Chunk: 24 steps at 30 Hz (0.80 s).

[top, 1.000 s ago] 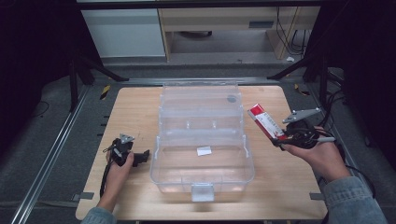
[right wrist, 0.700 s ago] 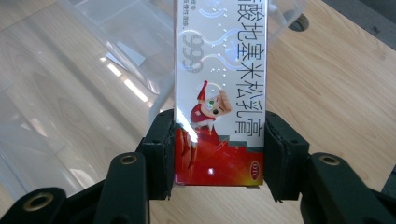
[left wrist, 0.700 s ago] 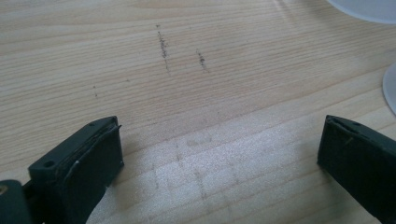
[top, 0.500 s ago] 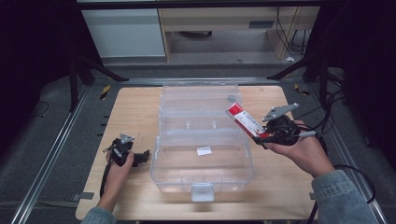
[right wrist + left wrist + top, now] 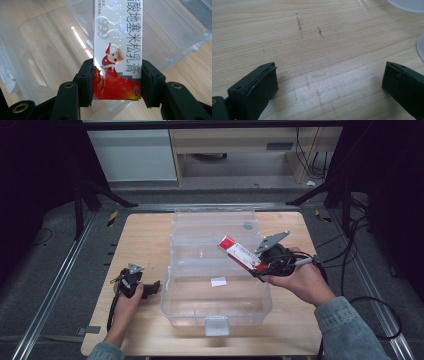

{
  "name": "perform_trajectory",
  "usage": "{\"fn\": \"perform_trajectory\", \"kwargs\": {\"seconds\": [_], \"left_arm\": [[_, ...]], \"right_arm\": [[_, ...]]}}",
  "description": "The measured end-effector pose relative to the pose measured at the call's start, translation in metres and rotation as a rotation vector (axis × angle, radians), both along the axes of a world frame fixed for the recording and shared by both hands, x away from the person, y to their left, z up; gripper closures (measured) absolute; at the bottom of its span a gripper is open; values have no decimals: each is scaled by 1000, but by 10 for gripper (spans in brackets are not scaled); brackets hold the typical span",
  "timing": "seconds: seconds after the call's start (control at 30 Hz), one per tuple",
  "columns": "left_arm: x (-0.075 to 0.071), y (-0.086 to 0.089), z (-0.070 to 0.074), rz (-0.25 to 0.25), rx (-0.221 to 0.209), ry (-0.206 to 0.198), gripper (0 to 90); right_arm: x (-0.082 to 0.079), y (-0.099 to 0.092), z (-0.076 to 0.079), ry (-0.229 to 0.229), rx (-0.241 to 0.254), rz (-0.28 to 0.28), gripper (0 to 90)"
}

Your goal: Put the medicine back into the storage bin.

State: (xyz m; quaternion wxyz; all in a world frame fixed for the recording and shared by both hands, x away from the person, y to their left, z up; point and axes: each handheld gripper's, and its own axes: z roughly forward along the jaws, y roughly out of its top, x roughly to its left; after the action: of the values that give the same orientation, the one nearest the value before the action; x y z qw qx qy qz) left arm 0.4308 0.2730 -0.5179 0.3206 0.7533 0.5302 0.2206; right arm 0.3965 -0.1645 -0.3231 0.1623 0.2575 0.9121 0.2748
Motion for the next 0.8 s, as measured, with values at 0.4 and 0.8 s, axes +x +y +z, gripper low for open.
{"fn": "perform_trajectory", "kwargs": {"seconds": [0.4, 0.8], "left_arm": [[0, 0, 0, 0, -1, -1, 0], [0, 0, 0, -1, 0, -1, 0]], "right_arm": [[3, 34, -5, 15, -38, 90, 515], [2, 57, -7, 42, -63, 163, 515]]}}
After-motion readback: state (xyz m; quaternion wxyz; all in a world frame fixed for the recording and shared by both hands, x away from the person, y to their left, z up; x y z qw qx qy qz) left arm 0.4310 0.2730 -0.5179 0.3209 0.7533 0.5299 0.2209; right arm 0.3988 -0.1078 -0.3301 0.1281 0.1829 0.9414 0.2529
